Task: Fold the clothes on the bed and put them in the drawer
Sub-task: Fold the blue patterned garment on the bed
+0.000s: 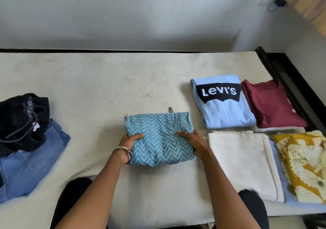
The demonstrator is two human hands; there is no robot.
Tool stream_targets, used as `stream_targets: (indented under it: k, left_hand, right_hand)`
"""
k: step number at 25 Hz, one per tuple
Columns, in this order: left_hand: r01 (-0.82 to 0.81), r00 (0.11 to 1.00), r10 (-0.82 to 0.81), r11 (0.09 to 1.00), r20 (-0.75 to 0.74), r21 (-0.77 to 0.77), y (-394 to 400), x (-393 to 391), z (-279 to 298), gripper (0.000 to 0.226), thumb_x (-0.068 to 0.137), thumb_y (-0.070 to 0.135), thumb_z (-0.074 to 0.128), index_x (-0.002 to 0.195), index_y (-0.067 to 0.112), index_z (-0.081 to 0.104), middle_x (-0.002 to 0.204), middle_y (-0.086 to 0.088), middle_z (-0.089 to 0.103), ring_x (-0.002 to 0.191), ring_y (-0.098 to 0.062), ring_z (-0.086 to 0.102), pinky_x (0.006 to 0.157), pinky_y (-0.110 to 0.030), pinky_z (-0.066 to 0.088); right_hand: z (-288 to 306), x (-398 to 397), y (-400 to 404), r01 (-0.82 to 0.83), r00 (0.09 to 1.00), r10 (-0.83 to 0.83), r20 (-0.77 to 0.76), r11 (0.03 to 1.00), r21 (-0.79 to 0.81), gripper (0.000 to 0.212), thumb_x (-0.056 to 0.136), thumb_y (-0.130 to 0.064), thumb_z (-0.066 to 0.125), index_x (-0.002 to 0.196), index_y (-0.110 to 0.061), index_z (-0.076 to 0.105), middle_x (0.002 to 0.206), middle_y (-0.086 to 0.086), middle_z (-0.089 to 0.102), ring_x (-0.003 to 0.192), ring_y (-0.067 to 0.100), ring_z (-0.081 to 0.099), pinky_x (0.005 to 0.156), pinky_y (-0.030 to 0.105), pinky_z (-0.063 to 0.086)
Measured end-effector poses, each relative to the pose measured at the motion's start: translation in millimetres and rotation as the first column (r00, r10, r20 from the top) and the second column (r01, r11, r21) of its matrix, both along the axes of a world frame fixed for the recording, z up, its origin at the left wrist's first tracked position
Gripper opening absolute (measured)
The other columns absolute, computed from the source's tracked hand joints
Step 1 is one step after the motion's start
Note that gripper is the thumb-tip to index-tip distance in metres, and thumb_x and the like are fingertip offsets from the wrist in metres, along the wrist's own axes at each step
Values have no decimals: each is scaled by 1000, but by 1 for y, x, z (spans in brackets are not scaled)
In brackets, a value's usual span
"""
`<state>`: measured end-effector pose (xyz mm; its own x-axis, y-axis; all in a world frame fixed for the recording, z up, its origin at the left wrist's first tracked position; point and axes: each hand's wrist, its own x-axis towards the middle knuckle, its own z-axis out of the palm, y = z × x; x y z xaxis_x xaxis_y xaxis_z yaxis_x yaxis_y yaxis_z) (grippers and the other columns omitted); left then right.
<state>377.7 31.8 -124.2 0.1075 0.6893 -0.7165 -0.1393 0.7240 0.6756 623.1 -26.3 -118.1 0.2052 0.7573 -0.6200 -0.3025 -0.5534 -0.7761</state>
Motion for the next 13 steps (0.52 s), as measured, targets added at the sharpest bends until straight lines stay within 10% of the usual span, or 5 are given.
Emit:
stream_targets:
  k: [8,13]
  left_hand:
    - [138,926,-222,952,305,274,-76,155,49,65,68,-3,74,128,8,52,118,-18,66,104,-38,65,85,-57,53]
    - [341,931,-354,931,93,131,-161,234,6,53,76,-7,74,113,16,44,122,-19,63,88,-24,66,77,-41,56]
  right_hand:
    - [75,156,-121,165,958,-232,166,925,343,34,85,0,67,118,-2,62,105,13,73,90,29,72,72,38,59]
    - [27,233,-196,83,839,-84,537,996,26,46,89,-12,71,131,-7,53,127,18,63,105,32,66,84,41,55]
